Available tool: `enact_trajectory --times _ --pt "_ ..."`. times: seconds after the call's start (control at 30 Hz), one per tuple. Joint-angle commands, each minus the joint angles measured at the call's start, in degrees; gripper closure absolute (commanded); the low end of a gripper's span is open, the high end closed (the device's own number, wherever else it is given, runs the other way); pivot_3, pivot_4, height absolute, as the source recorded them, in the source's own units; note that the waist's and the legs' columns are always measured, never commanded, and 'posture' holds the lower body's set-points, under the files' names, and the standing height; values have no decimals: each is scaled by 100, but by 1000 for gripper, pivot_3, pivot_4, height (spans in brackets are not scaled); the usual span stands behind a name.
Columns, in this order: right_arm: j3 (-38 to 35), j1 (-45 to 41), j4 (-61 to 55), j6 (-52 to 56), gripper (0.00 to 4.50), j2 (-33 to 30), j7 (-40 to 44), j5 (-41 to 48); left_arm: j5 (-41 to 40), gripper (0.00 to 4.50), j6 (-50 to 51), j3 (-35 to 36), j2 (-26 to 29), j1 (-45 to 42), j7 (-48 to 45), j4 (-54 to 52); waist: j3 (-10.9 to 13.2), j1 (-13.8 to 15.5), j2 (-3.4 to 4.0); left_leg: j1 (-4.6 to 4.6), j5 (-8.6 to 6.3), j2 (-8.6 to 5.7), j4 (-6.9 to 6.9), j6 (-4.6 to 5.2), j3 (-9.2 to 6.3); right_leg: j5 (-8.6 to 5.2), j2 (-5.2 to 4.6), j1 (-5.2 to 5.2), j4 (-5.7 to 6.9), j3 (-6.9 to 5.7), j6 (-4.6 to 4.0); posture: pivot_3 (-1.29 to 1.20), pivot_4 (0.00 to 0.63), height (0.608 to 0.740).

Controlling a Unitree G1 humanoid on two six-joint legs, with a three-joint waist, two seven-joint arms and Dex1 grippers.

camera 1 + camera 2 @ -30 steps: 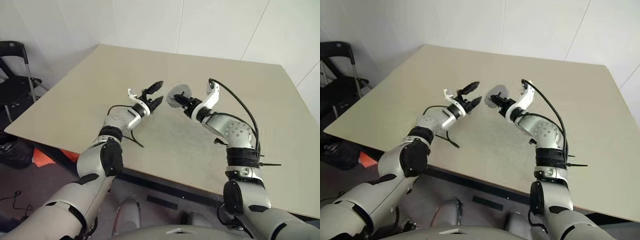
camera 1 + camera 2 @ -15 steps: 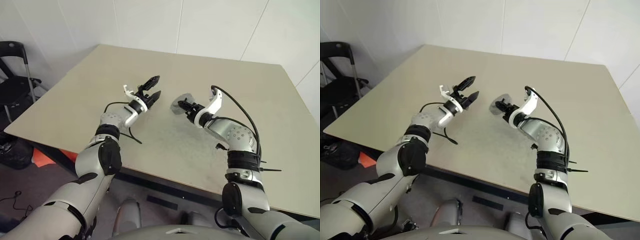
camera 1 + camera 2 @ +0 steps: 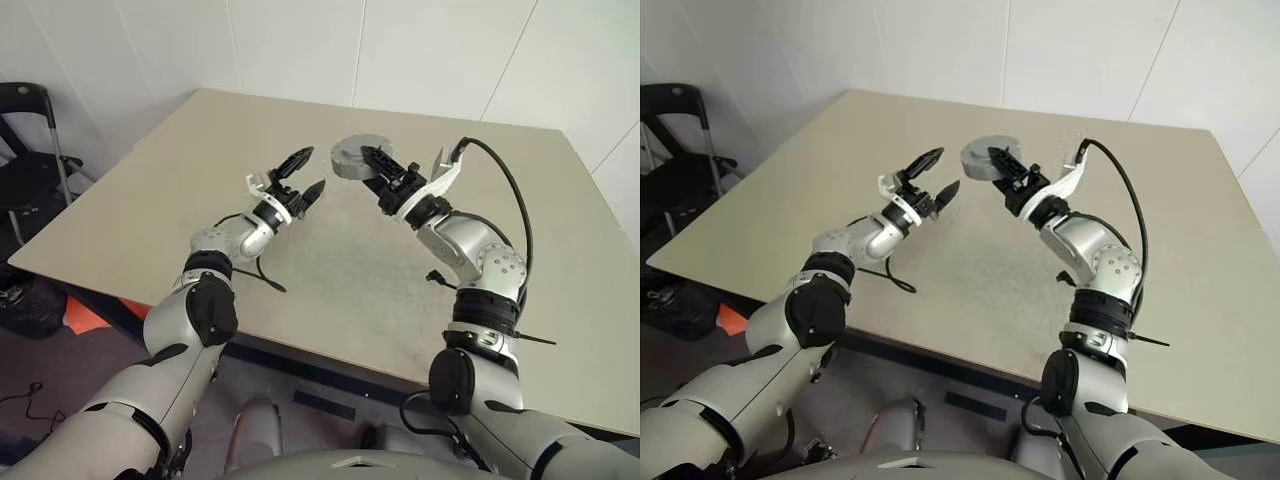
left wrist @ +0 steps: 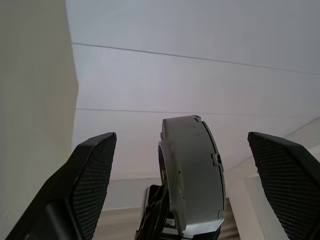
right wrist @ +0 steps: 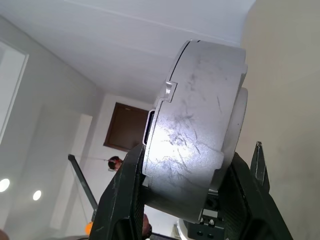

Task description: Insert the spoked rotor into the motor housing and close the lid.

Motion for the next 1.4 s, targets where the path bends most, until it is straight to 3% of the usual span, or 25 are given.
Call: enact_trajectory --times 0.03,0.27,0.57,0.67,0.83,1.17,1.4 --pt "252 -27 -491 142 2433 -42 103 329 -244 55 417 89 -52 -133 9 -80 0 1 0 0 0 0 0 0 0 0 0 0 0 0 0 0 0 740" --pt "532 128 -555 134 2433 -183 158 211 -307 55 742 79 -196 -166 66 -207 0 7 0 -1 0 -1 0 -1 0 1 -1 0 -1 -1 2 0 0 740" --pt "705 234 -615 40 2433 -282 200 114 -206 55 298 -50 -286 -166 76 -388 0 6 0 -2 0 0 0 -1 -1 1 -1 0 -2 -1 2 0 0 740" --pt "749 243 -642 4 2433 -300 235 76 -204 621 252 -85 -295 -165 36 -408 0 5 0 -2 0 0 0 -1 0 1 -1 0 -2 -1 3 0 0 740" --pt "805 249 -664 -50 2433 -330 282 41 -216 2325 296 -135 -287 -178 23 -379 0 6 0 -1 0 -1 0 -1 -1 2 -1 0 -2 -1 3 0 0 740" --pt "850 276 -619 -117 2433 -383 432 -150 -185 2389 327 -206 -300 -184 -33 -357 0 5 0 -2 0 -1 1 -1 -1 1 -1 1 -2 -1 3 0 0 740" --pt "1049 282 -719 -268 262 -456 596 -726 -142 2389 184 -212 -280 -174 -35 -345 0 6 0 -2 0 -1 1 -1 -1 2 -1 1 -2 -1 3 0 0 740"
